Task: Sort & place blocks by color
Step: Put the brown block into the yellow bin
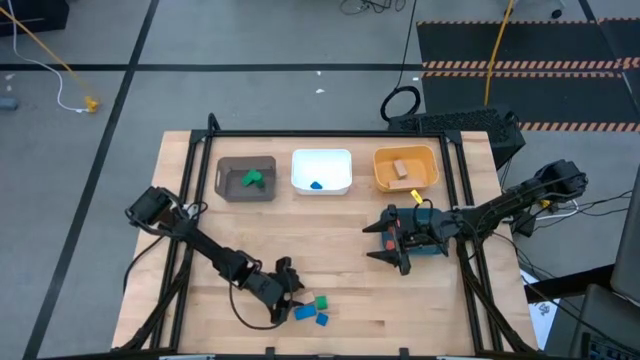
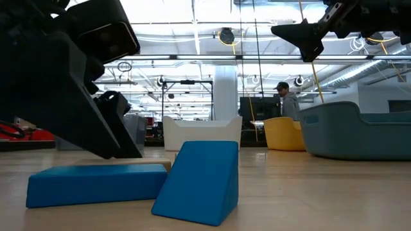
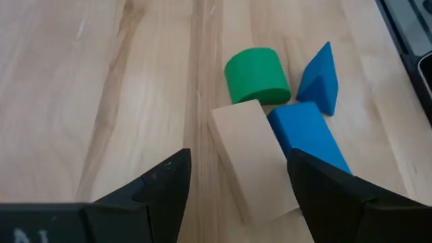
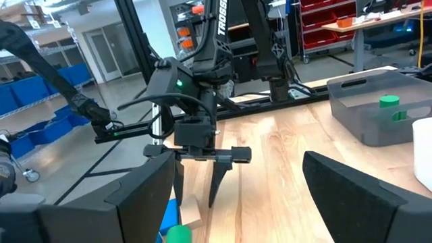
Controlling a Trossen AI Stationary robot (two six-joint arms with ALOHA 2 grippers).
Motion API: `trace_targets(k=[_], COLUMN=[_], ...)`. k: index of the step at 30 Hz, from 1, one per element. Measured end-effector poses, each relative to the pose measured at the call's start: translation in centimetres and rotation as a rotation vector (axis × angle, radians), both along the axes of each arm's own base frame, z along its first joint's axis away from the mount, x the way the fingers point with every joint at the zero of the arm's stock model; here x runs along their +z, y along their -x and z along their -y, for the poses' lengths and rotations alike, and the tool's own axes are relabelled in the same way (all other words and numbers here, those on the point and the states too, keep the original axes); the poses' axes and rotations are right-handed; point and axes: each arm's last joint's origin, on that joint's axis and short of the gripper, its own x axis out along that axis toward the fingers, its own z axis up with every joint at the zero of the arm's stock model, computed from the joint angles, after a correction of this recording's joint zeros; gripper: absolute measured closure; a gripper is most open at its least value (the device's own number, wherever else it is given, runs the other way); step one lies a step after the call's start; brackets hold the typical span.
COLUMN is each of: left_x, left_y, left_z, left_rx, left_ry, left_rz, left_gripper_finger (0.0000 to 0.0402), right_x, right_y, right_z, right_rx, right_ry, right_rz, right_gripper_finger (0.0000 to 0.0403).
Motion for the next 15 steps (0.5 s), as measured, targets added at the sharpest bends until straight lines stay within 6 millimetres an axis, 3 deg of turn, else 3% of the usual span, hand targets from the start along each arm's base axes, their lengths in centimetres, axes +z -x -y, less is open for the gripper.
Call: trace_targets(k=[9,15], left_x=[0.01,-0.33], left_y=[0.49,0.82], left_z=[0.79,0.62], left_rx=[0.03,0.037], left_ry=[0.061,-0.014], left_rz=[-0.016,-0.036], left_gripper_finger=[0.0156,0.0156], right_x=[-0.12,-0.12], right_y=[0.01,0.01], right_z=[0.0,0.0], right_rx=[0.0,0.0], right_ry=[0.006,0.007], right_rz=[-0.011,-0.012], right_gripper_finger=[0.0085,0.0085])
